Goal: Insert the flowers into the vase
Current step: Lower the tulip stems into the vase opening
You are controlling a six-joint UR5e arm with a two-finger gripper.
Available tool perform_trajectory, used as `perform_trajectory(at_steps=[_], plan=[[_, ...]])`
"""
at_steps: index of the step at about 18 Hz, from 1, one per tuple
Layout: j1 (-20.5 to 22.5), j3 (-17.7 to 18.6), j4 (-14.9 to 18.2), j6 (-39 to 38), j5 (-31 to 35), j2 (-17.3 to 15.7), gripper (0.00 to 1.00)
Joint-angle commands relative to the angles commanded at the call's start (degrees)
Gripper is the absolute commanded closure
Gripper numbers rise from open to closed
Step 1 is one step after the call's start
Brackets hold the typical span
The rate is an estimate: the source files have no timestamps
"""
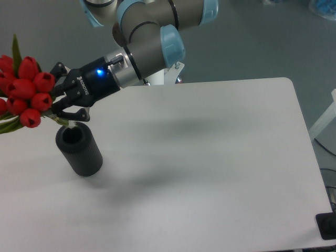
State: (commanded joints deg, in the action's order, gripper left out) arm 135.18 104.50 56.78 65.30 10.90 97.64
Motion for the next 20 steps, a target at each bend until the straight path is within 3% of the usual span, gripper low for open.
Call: perform_trajectory(at_steps=[11,20], plan=[[-0.18,1.32,-0.44,3.6,0.18,1.76,1.0],[0.17,7.55,-0.44,14.14,0.44,2.99,1.0]])
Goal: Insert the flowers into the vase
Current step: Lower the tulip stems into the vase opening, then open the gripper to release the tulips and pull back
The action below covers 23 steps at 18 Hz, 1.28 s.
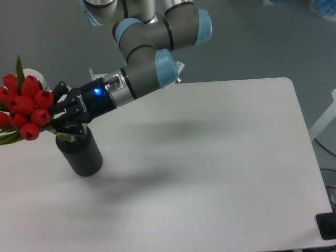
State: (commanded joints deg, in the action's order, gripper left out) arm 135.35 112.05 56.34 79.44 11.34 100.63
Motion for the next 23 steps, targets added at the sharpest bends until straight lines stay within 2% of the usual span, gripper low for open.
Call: perform_trajectory(at_steps=[3,8,13,14,15,16,17,20,23], plan=[[0.44,1.68,0.0,2.03,0.0,-0.09,1.0],[1.93,2.9,-0.61,2.65,0.0,-0.09,0.89],[2.72,5.98,-0.53,7.92,0.0,0.0,0.83],[2.73,6.16,-0.53,8.18,-0.09,0.0,0.76],[2.81,6.16,-0.53,8.27,-0.17,0.09,0.61],[2.81,6.25,-0.53,8.27,-0.35,0.35,0.5],[2.81,6.25,-0.53,8.36,-0.44,0.61,0.3],[2.81,6.34,-0.44,8.27,-0.35,0.7,0.0],[3.68,6.6,-0.53,8.36,-0.35,1.49,0.0]])
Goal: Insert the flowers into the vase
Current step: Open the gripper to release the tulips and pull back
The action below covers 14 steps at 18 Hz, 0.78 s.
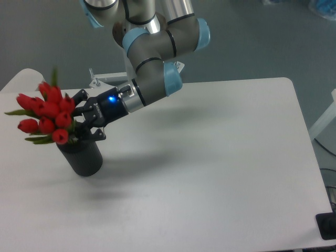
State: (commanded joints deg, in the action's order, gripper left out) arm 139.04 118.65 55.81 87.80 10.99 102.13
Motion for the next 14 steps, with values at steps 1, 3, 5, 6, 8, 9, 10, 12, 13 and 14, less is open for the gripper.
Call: perform_trajectory(at_steps=[1,3,5,6,8,9,10,12,13,14], plan=[[0.96,0.35,0.09,0.09,0.0,0.09,0.0],[1.59,0.53,0.09,0.09,0.17,0.26,0.0],[3.43,0.88,0.09,0.09,0.35,0.09,0.0],[3.78,1.23,0.09,0.09,0.44,0.09,0.0],[4.83,2.02,0.09,0.18,0.44,-0.09,0.0],[5.28,2.2,0.09,0.18,0.44,-0.09,0.0],[5.46,2.2,0.09,0.18,0.44,-0.09,0.0],[6.5,2.11,0.09,0.18,0.53,-0.17,0.0],[7.56,2.11,0.09,0.18,0.88,-0.17,0.0],[8.44,1.94,0.09,0.18,1.31,-0.17,0.0]])
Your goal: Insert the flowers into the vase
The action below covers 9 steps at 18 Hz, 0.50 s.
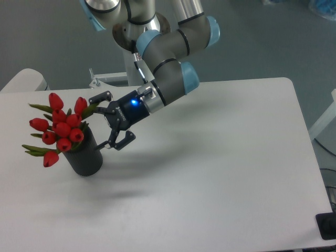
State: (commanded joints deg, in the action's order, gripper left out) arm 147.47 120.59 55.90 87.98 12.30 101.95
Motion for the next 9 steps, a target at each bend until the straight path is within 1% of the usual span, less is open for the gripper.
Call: perform_trajectory(at_steps=[3,6,7,9], plan=[[3.69,-0.62,0.0,-0.09,1.15,-0.09,0.0],[5.63,-0.7,0.09,-0.09,1.23,0.0,0.0],[6.5,-1.23,0.0,-0.09,1.23,0.26,0.0],[6.86,-3.86,0.26,-0.87,1.67,0.96,0.0]])
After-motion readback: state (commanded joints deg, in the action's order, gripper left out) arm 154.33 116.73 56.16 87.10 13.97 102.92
